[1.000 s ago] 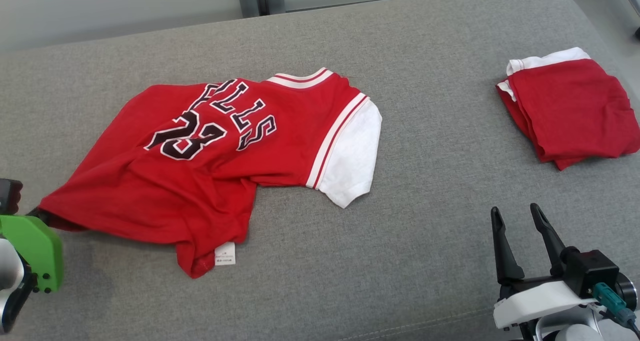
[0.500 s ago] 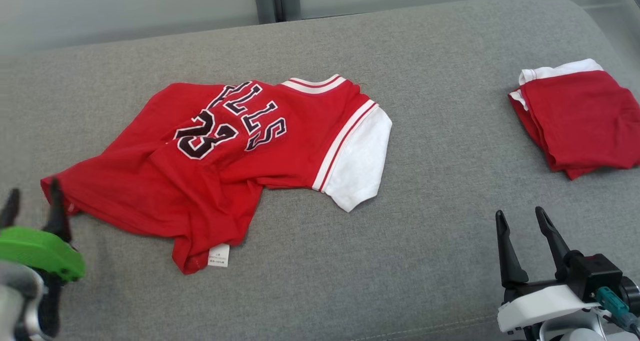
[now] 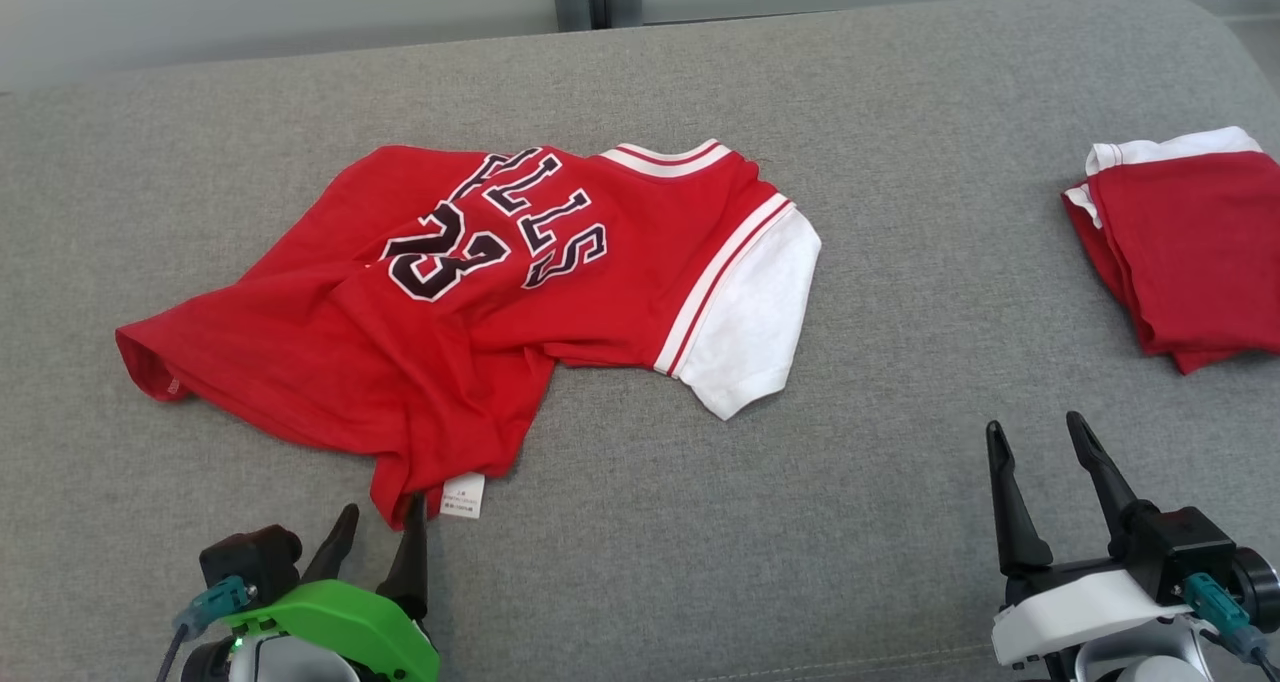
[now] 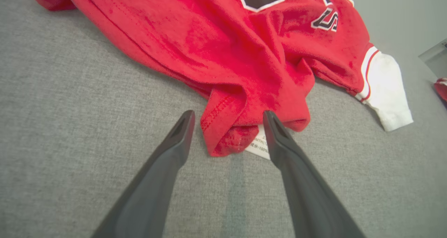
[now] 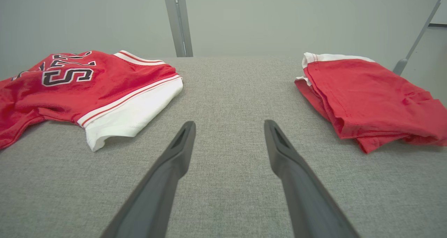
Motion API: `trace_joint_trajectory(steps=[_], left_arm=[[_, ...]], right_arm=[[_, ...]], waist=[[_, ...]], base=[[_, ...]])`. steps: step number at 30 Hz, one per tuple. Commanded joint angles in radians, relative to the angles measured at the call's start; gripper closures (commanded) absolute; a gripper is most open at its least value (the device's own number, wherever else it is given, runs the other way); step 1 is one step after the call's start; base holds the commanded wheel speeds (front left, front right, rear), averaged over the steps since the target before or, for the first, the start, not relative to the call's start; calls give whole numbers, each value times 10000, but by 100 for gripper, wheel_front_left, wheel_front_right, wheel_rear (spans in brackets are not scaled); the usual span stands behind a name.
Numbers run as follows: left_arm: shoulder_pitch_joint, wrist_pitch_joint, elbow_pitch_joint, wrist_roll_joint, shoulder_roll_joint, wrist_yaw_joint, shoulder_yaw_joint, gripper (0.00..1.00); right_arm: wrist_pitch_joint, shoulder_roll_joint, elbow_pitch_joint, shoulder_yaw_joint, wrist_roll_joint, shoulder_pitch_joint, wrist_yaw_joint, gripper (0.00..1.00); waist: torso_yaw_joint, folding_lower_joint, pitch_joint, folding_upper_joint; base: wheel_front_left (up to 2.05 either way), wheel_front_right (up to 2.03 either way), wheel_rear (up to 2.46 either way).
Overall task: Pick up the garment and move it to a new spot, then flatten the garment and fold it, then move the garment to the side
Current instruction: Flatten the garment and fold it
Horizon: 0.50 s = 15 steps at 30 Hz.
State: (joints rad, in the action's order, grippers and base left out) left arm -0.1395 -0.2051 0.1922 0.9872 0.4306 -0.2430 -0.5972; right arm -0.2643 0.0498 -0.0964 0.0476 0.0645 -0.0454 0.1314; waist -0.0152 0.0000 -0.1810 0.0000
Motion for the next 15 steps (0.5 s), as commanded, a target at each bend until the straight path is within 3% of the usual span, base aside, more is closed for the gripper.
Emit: trace_joint_trajectory(steps=[1, 8, 10, 15], left_arm=[[-238, 123, 394, -126, -141, 45, -168, 0], [-967, 268, 2036, -204, -619, 447, -526, 0], [-1122, 410, 2259, -132, -715, 822, -678, 100], [-1073, 562, 1799, -132, -343, 1546, -815, 100]], right_arm=[[1, 19, 16, -14, -68, 47, -15, 0], [1, 21, -13, -182, -41, 183, -15, 0], [1, 24, -12, -151, 16, 139, -15, 0], [1, 21, -20, -36, 87, -59, -15, 0]], waist=[[20, 0, -30, 0], [-156, 0, -51, 0], [-209, 0, -55, 0], [-252, 0, -3, 0]], base=[[0, 0, 0], [0, 0, 0], [0, 0, 0], [0, 0, 0]])
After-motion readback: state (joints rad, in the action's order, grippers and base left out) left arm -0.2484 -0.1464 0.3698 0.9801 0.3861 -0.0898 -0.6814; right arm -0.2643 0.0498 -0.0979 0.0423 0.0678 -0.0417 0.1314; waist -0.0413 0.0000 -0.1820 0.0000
